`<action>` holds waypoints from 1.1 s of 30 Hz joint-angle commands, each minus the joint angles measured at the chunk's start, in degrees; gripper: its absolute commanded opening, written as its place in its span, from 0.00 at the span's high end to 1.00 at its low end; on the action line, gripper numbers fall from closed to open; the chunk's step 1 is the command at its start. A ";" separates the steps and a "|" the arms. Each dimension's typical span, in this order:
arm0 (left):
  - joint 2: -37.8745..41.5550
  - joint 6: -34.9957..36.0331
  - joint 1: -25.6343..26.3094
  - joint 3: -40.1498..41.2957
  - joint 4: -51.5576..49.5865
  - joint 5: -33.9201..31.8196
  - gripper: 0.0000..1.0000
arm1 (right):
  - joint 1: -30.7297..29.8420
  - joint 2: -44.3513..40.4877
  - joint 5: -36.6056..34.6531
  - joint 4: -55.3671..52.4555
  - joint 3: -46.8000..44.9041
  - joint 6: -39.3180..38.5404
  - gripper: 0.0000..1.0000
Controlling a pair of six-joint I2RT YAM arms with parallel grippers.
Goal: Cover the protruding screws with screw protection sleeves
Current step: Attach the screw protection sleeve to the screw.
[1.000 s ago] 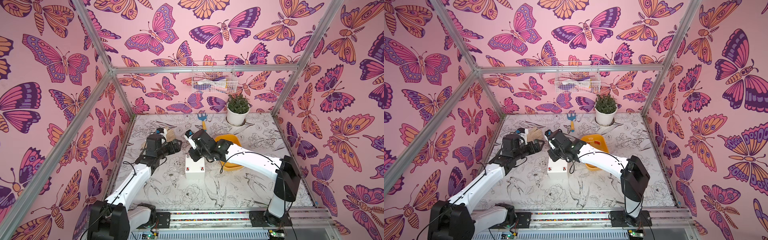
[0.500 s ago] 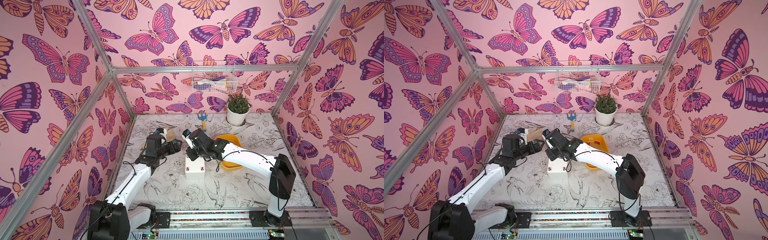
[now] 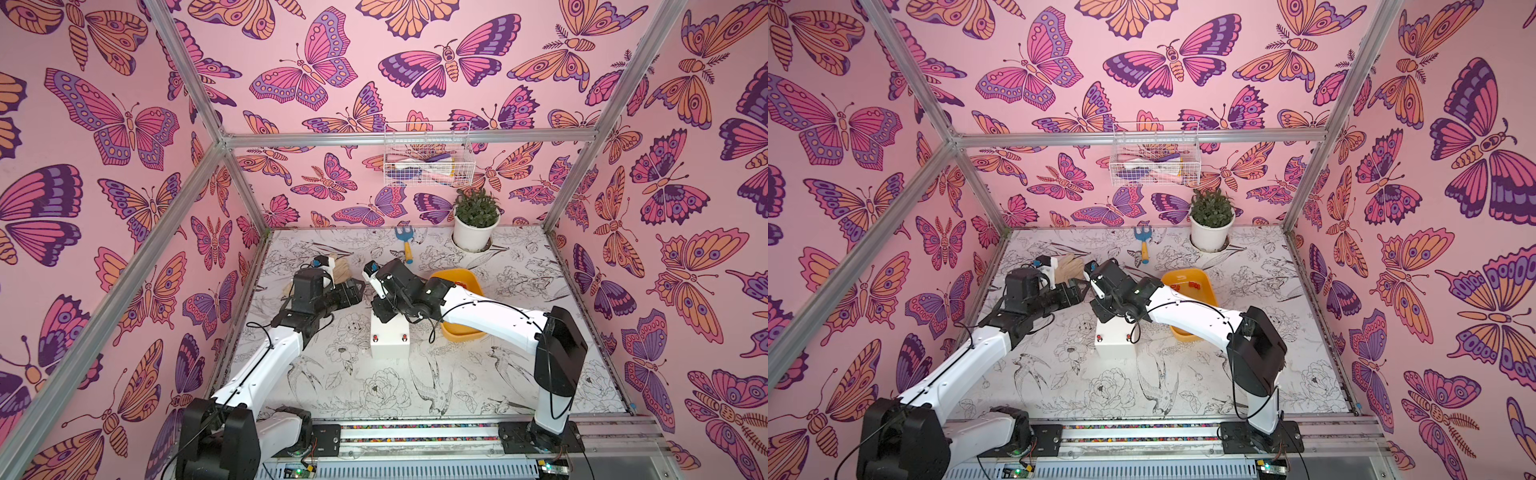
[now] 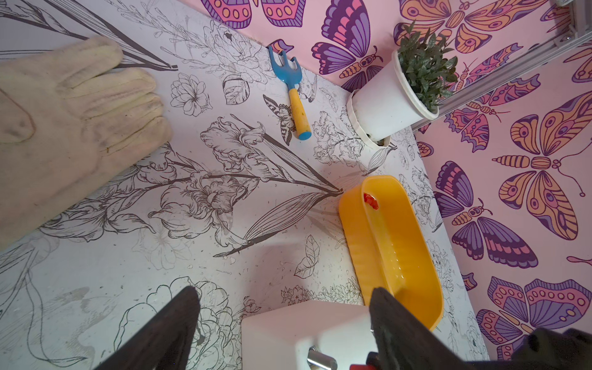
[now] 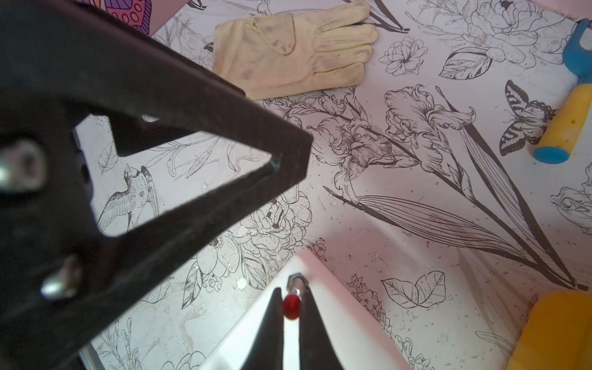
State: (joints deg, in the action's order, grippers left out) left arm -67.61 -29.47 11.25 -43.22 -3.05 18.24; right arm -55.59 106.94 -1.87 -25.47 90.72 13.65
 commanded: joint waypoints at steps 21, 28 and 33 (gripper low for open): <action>-0.24 0.16 -0.43 0.95 0.55 1.04 0.14 | -0.39 2.08 0.55 -0.62 1.57 0.50 0.88; -0.30 0.16 -0.43 0.95 0.54 1.03 0.14 | -0.31 2.30 0.42 -0.55 1.39 0.50 0.88; -0.26 0.14 -0.43 0.93 0.50 1.07 0.14 | -0.31 2.49 0.29 -0.63 1.30 0.50 0.88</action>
State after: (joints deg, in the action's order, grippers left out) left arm -67.61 -29.47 11.25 -43.22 -3.03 18.46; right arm -55.59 108.22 -1.83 -25.47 91.02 13.65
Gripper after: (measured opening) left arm 0.860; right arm 0.120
